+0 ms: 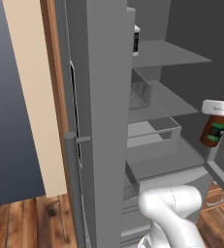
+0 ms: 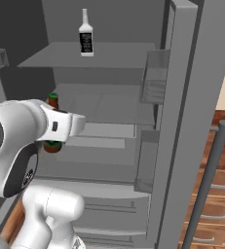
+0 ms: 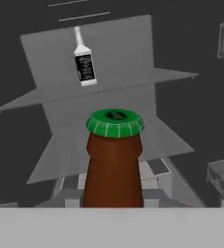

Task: Place the liquor and beer on the top shelf of the fridge to keep them out of children's reach, and place the sweet potato on lower shelves for easy access.

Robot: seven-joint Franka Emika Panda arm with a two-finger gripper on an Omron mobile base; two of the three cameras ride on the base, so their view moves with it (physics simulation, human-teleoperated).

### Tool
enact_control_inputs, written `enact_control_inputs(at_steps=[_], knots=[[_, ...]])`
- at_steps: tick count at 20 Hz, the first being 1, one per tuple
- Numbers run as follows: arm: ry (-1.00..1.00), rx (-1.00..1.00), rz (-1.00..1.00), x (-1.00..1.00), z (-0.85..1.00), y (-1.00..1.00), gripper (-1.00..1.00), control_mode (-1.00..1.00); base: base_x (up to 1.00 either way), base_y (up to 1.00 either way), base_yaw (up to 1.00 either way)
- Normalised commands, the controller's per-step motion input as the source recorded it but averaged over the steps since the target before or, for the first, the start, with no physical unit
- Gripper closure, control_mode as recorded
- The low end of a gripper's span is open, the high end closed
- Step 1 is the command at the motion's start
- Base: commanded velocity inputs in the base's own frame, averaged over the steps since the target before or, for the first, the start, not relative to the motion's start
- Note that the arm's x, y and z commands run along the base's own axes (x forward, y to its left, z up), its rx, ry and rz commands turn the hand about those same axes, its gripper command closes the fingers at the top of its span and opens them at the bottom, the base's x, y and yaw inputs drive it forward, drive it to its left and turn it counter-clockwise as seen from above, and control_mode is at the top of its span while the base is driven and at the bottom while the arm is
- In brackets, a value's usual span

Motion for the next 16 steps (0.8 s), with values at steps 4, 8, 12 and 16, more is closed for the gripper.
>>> enact_control_inputs(at_steps=[4,8,12,16], knots=[[-0.25,0.00,0.00,0.26,0.46,0.00,1.00,-1.00,0.00,0.00,0.00],[-0.26,0.00,0.00,0.33,0.34,-0.01,1.00,-1.00,0.00,0.00,0.00],[-0.12,-0.02,0.00,0.44,0.26,-0.08,1.00,-1.00,0.00,0.00,0.00],[0.00,-0.13,0.00,0.38,0.40,-0.09,1.00,-1.00,0.00,0.00,0.00]])
